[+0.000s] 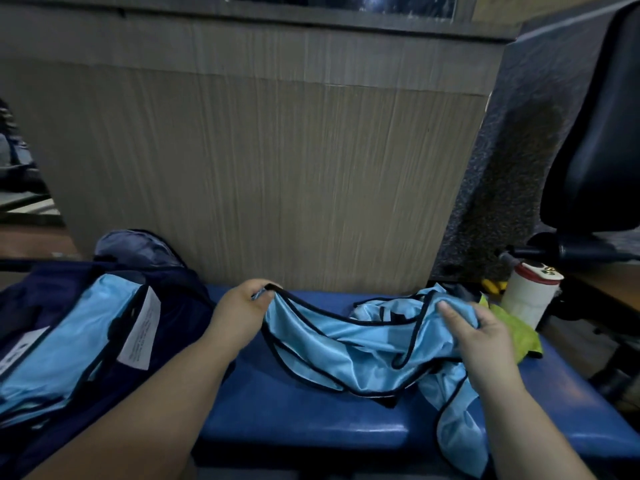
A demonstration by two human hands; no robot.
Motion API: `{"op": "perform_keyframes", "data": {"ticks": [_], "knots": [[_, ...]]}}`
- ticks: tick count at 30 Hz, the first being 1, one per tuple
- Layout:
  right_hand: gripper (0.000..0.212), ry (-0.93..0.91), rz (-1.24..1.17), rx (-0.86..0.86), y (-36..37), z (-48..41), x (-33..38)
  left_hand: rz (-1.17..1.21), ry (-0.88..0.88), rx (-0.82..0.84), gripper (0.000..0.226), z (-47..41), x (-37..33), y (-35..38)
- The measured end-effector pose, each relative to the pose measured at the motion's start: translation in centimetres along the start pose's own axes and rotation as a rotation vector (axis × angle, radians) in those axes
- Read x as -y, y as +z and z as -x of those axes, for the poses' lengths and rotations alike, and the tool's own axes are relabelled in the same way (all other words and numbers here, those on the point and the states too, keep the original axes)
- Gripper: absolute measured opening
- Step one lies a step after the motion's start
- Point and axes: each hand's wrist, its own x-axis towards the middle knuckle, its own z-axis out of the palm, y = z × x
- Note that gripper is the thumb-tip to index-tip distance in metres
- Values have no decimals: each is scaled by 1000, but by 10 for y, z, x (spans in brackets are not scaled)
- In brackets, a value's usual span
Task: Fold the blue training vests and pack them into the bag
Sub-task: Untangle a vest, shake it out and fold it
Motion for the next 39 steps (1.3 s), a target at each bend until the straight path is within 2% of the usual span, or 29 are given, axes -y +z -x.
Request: {"op": "perform_keyframes", "data": {"ticks": [4, 7, 10, 16, 23, 26, 32, 36, 39], "knots": [[30, -49, 1, 3, 10, 12, 28, -4, 15, -25, 8, 3, -12, -18], [22, -102, 42, 26, 19, 17, 52, -7, 74, -93, 14, 7, -28, -33], [11, -181, 64, 57, 22, 21, 80, 4, 117, -89, 11, 10, -46, -49], [14, -285, -8, 75, 17, 25, 150, 33, 257, -118, 14, 12, -104, -91], [12, -417, -9, 2, -4, 24, 223, -152, 384, -175, 18, 17, -177, -122], [20, -447, -5, -28, -15, 27, 248, -230, 411, -184, 21, 17, -198, -129], [7, -443, 3, -107, -41, 27, 268, -269, 431, -201, 19, 18, -219, -135], [1, -371, 75, -119, -54, 19, 257, -297, 449, -129, 21, 19, -215, -132], [5, -341, 145, -139, -59, 10, 244, -300, 453, -60, 20, 19, -208, -129]]}}
